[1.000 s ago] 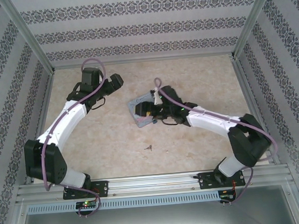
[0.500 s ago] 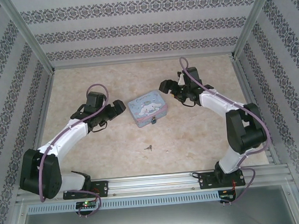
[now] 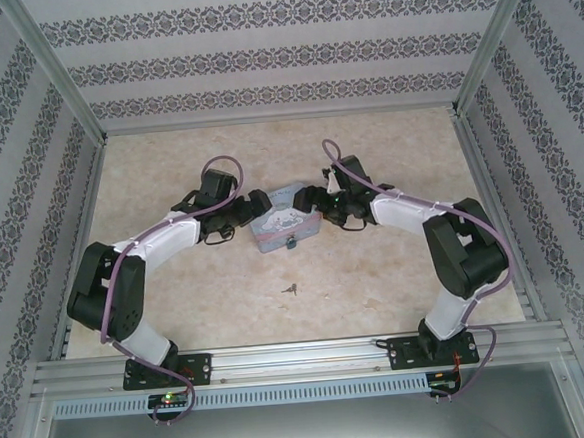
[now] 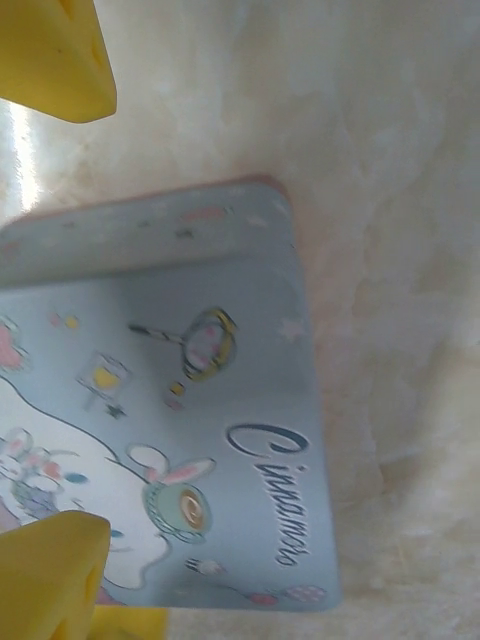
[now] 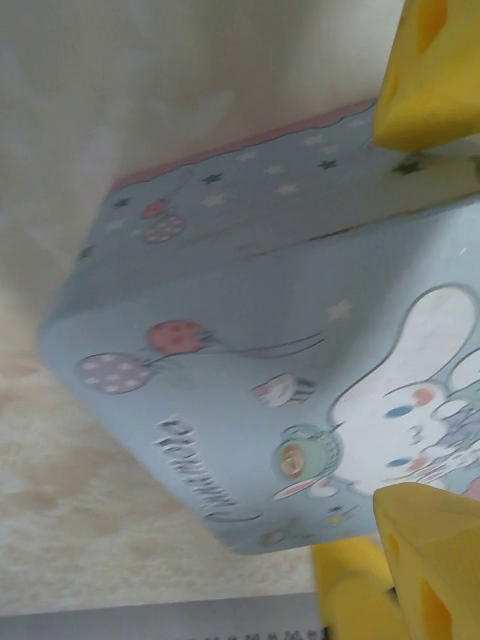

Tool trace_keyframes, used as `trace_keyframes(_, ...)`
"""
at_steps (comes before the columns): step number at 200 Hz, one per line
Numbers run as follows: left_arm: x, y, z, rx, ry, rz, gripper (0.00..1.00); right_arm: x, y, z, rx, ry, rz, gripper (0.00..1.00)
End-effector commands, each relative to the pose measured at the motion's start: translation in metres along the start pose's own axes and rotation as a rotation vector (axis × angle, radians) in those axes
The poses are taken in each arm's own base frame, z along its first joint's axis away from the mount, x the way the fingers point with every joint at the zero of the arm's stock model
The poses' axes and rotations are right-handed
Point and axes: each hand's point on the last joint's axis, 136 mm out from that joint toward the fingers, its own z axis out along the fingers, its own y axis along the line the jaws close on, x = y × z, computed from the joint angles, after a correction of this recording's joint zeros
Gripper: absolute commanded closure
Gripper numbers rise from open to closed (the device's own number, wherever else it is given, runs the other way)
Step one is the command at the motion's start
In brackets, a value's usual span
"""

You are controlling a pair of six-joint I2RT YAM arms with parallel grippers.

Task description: Unlock a padlock with a key

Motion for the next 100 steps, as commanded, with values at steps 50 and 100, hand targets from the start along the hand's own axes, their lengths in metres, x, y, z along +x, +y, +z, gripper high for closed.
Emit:
trace_keyframes(50,-0.006,-0.019,0.008,0.06,-0.004,0.03,0.0,0.029,0.001,-0.007,-0.006,-0.022,-0.002,0.14)
trace_keyframes(100,0.001,-0.027,0.017,0.078,0.017,0.048,0.0,0.037,0.004,-0.013,-0.008,-0.045,0.002,0.13)
